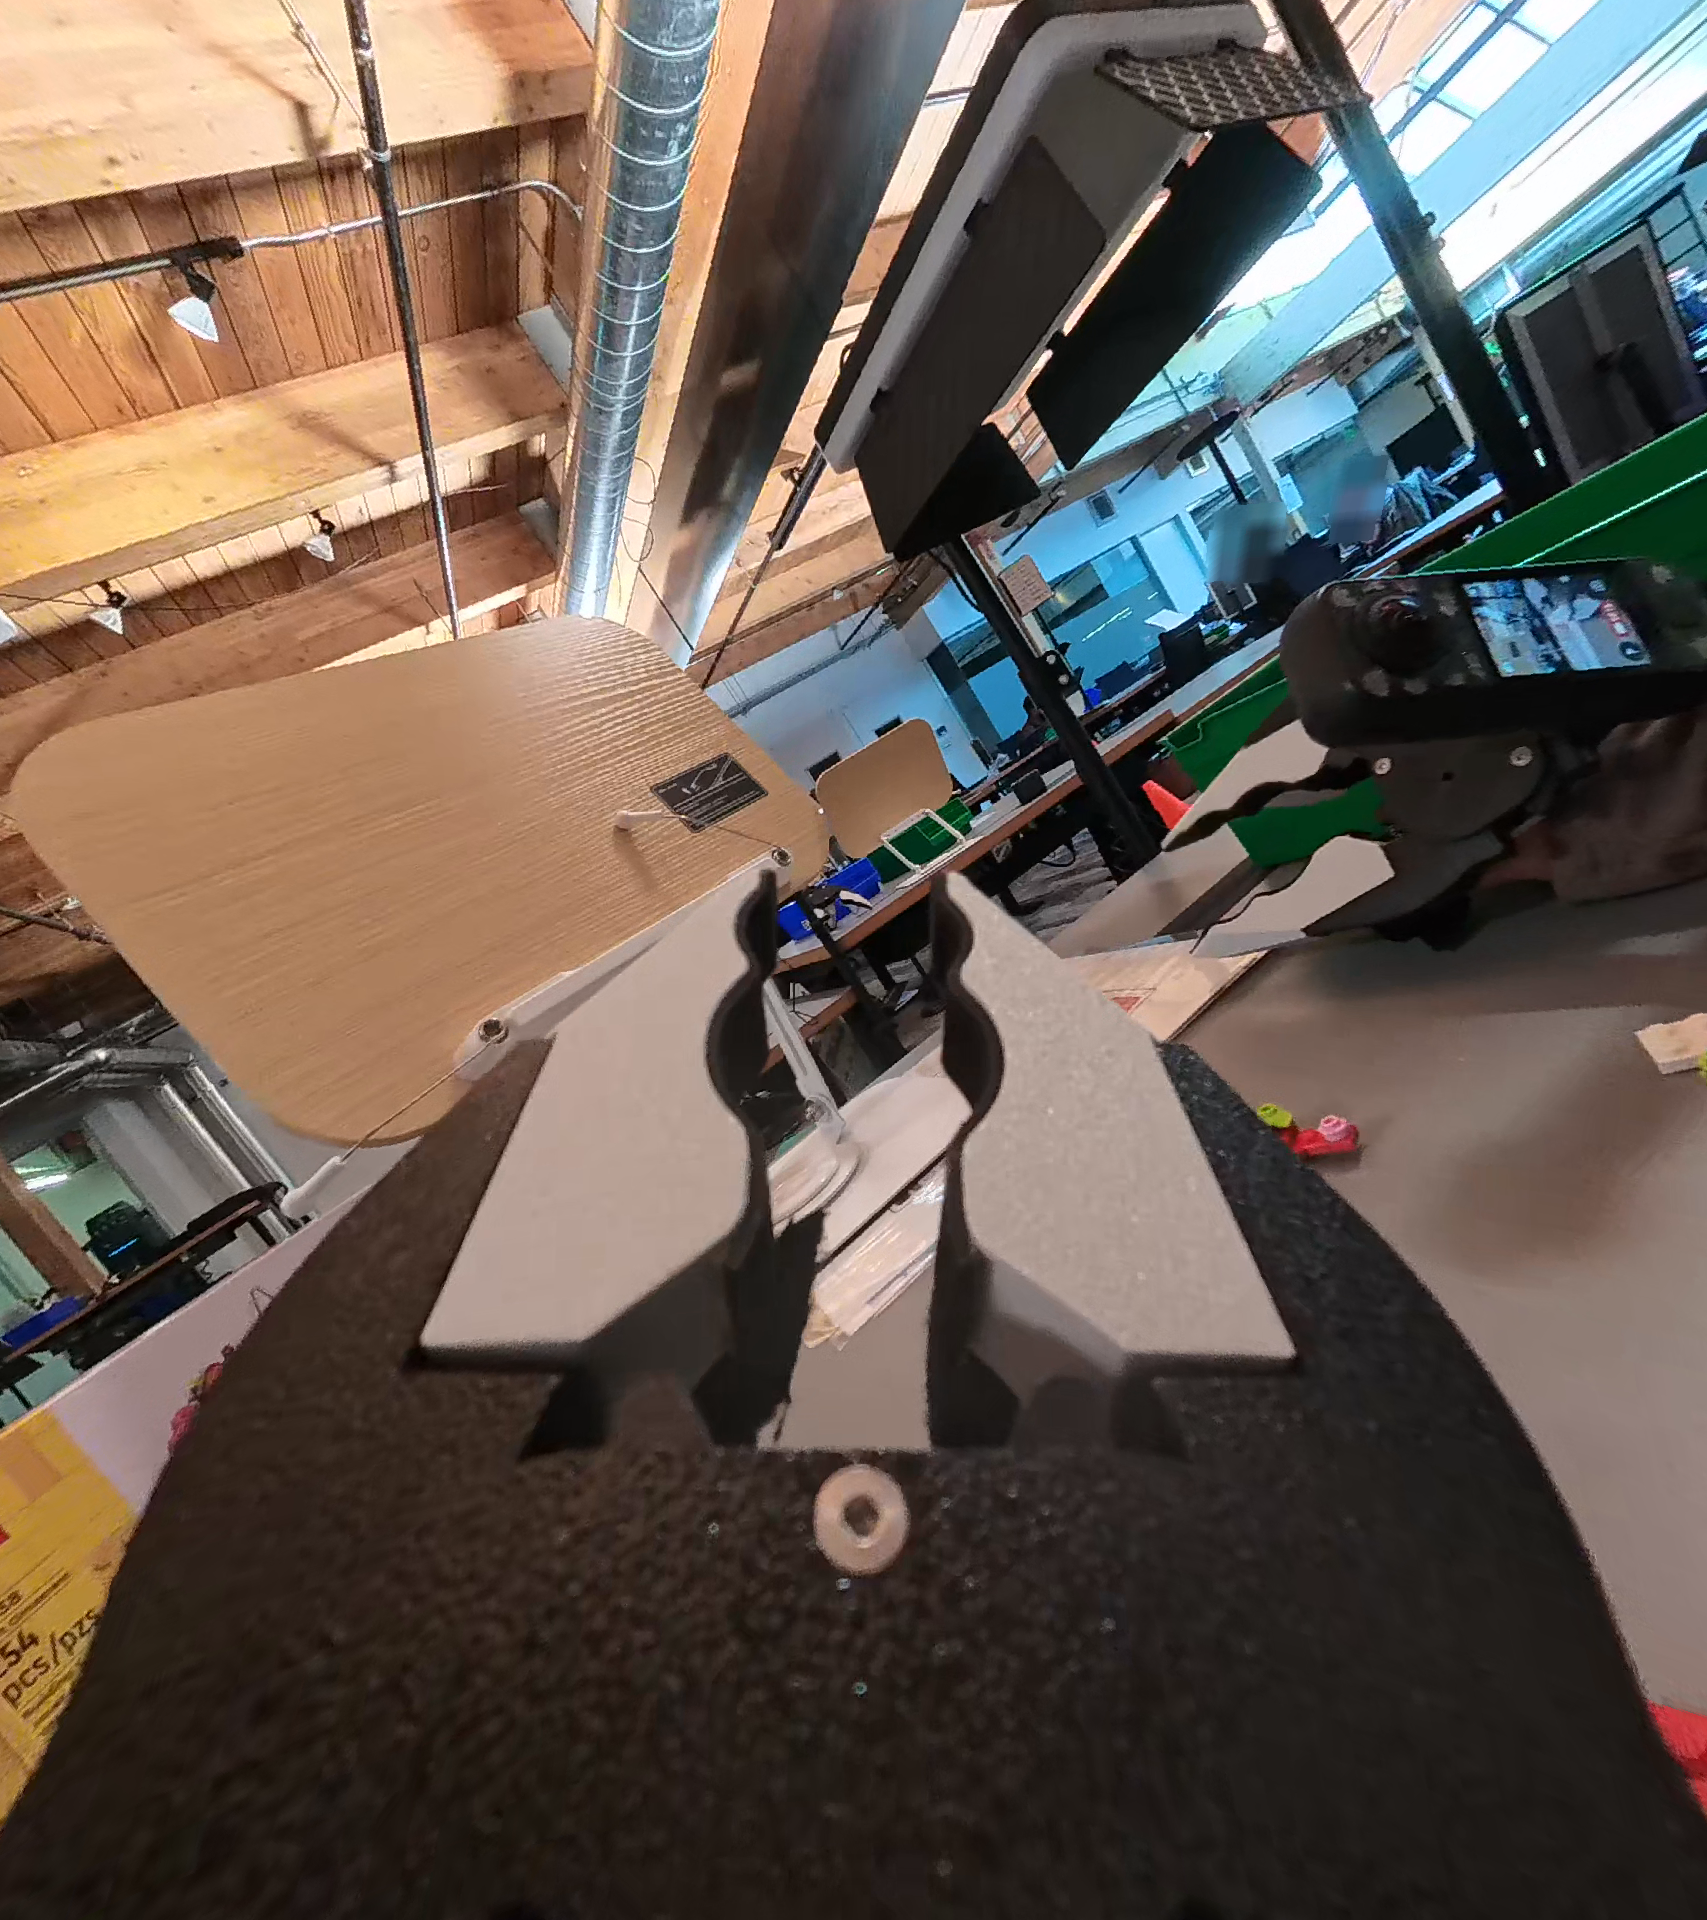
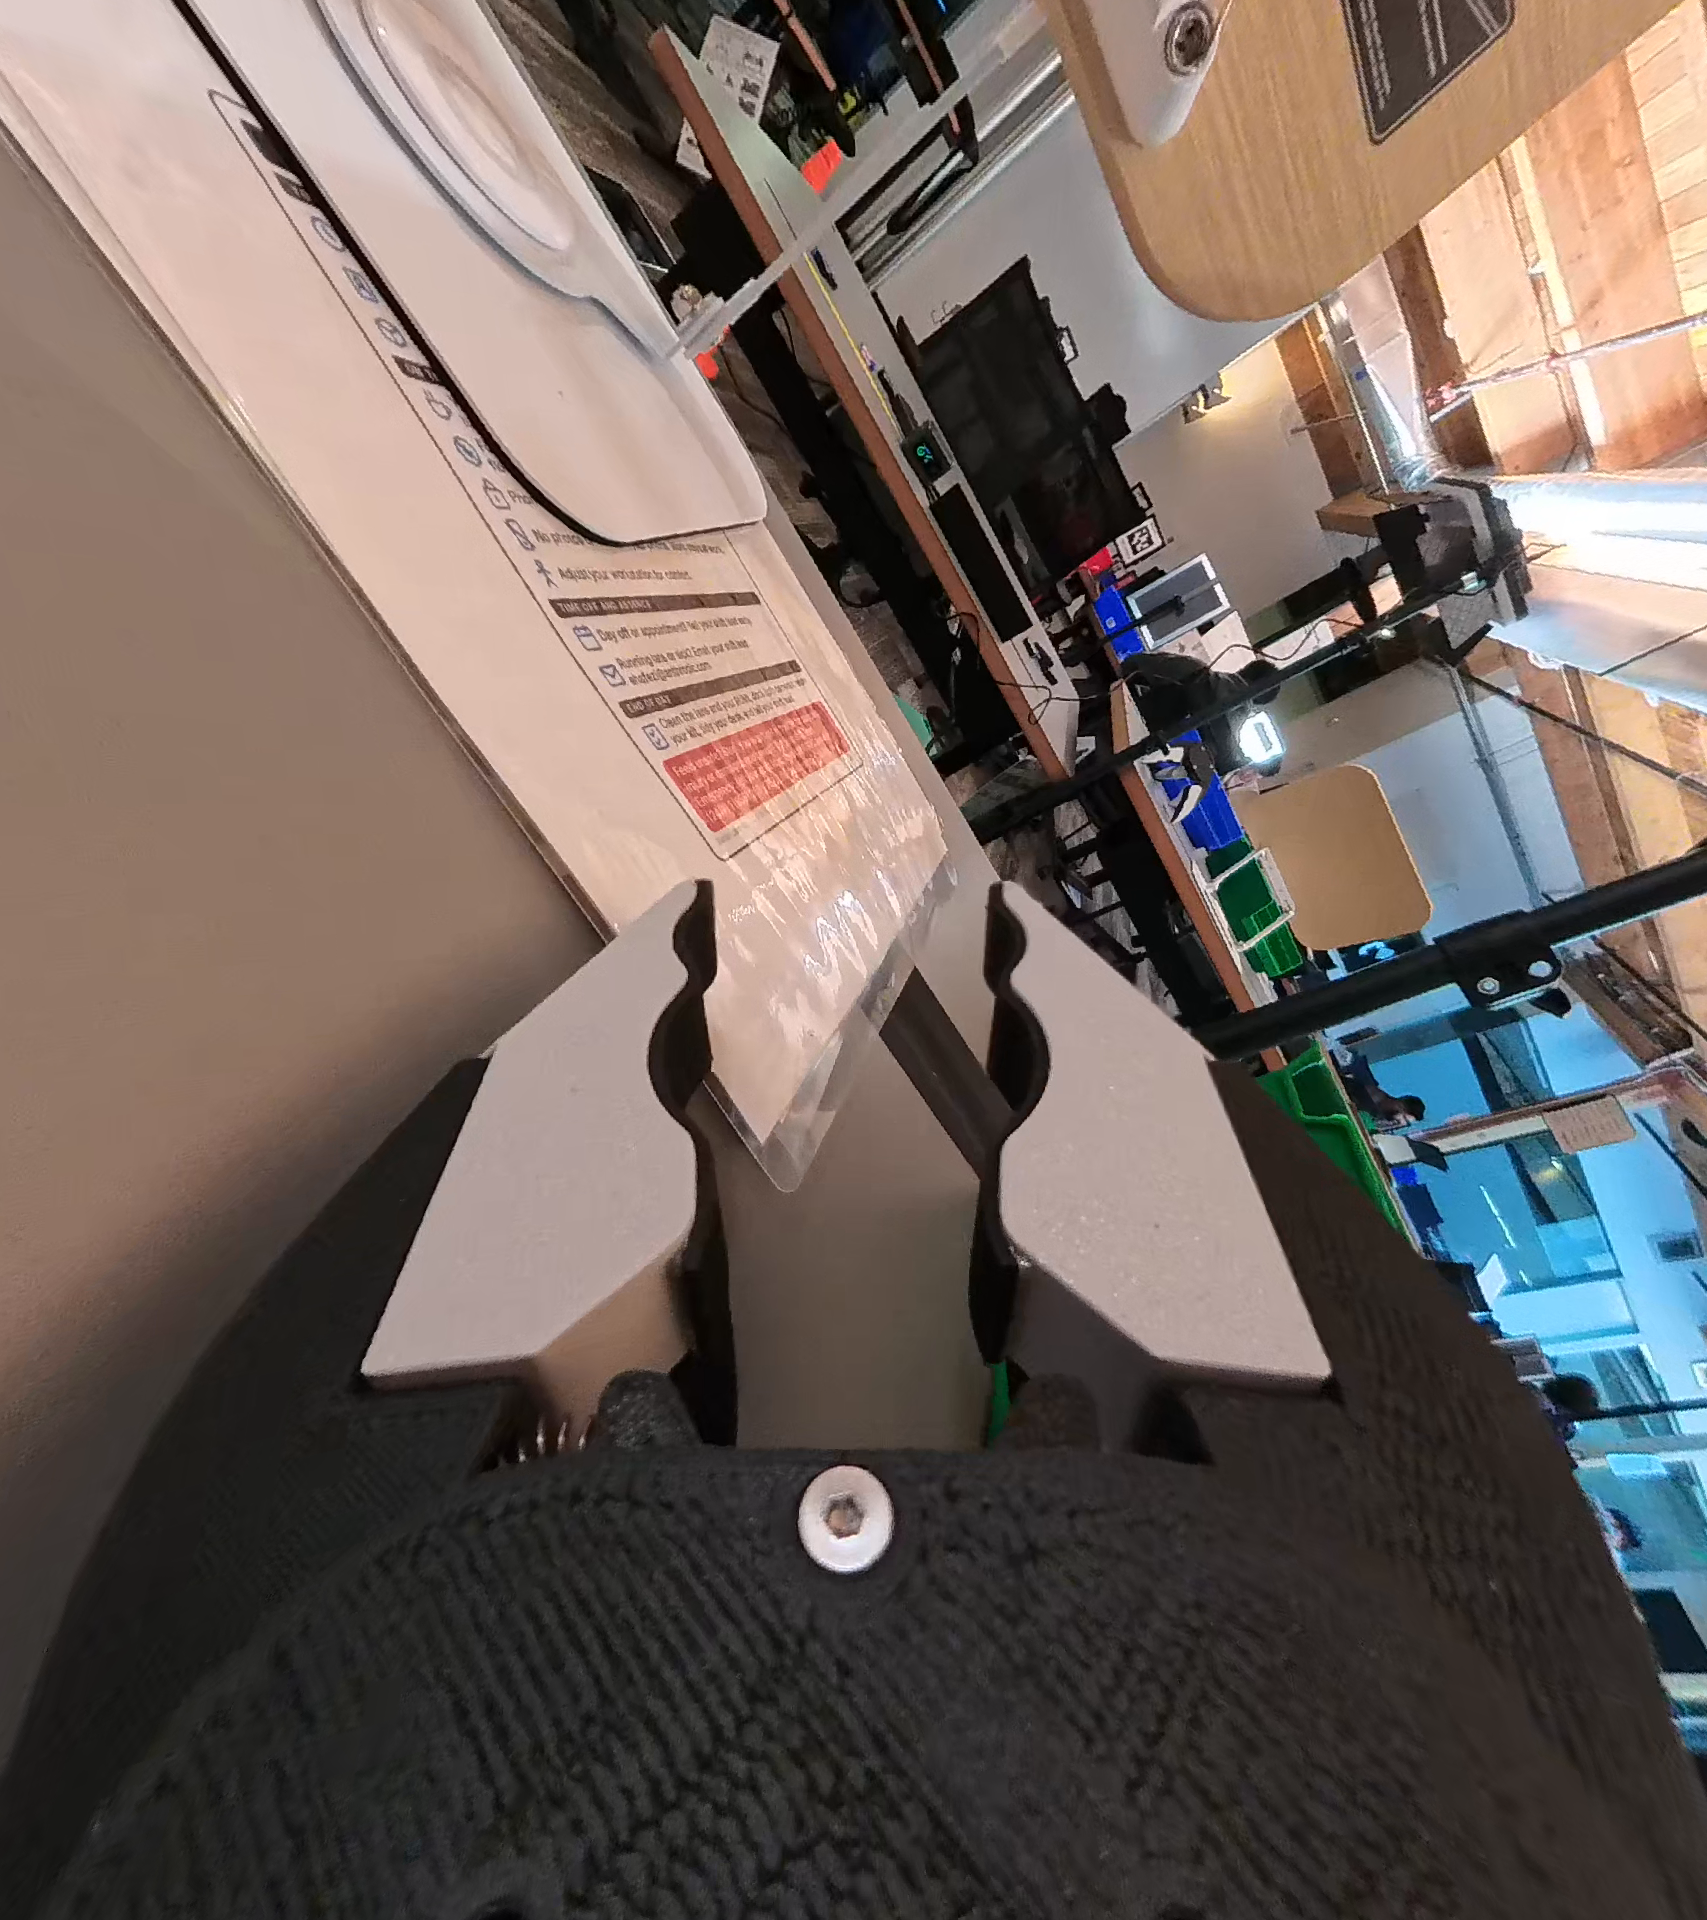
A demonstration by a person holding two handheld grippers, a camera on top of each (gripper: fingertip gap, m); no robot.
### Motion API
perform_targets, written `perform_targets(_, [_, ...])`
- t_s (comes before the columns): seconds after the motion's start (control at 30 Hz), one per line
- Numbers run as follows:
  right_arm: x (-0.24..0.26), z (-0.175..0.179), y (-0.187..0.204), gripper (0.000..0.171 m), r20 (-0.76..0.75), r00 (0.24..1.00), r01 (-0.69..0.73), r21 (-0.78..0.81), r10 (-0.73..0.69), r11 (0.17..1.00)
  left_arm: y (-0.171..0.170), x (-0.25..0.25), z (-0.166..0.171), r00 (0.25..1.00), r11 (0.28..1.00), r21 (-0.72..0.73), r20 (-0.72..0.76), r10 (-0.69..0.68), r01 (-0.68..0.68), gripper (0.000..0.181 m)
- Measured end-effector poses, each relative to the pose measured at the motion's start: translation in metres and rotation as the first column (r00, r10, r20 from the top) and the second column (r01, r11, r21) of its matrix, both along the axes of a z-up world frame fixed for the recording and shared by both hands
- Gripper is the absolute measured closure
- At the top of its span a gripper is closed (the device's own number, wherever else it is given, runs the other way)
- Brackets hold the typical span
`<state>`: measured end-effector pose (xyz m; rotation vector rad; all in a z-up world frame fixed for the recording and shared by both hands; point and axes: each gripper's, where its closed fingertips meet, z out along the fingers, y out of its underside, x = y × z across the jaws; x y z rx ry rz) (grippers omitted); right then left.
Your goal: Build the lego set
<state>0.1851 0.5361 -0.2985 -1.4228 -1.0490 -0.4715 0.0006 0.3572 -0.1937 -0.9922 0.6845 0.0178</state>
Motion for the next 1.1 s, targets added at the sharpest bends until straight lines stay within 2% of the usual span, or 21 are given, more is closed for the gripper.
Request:
perform_targets(0.17, [-0.001, -0.003, 0.0, 0.122, 0.021, 1.0, -0.001, -0.008, 0.001, 1.0, -0.002, 0.004, 0.0, 1.0, 1.0, 0.016, -0.023, -0.006, 0.006, 0.155])
perform_targets(0.3, [-0.003, -0.005, -0.001, 0.123, 0.033, 0.999, -0.008, -0.009, 0.008, 1.0, -0.008, 0.015, -0.002, 0.995, 0.998, 0.058, -0.094, -0.016, 0.022, 0.155])
perform_targets(0.4, [-0.003, -0.005, -0.001, 0.124, 0.036, 0.999, -0.01, -0.012, 0.011, 1.0, -0.036, 0.037, 0.002, 0.974, 0.972, 0.09, -0.094, -0.208, 0.217, 0.144])
perform_targets(0.47, [-0.004, -0.005, -0.001, 0.124, 0.037, 0.999, -0.012, -0.012, 0.012, 1.0, -0.041, 0.039, 0.003, 0.965, 0.964, 0.081, -0.081, -0.249, 0.255, 0.138])
perform_targets(0.9, [-0.004, -0.002, -0.002, 0.127, 0.019, 0.999, -0.025, -0.004, 0.025, 1.0, -0.031, 0.034, 0.001, 0.975, 0.974, 0.065, -0.068, -0.213, 0.217, 0.144])
perform_targets(1.1, [-0.001, 0.026, -0.013, 0.129, 0.011, 1.0, -0.018, 0.166, 0.017, 0.986, -0.032, 0.034, 0.0, 0.975, 0.974, 0.063, -0.068, -0.214, 0.218, 0.145])
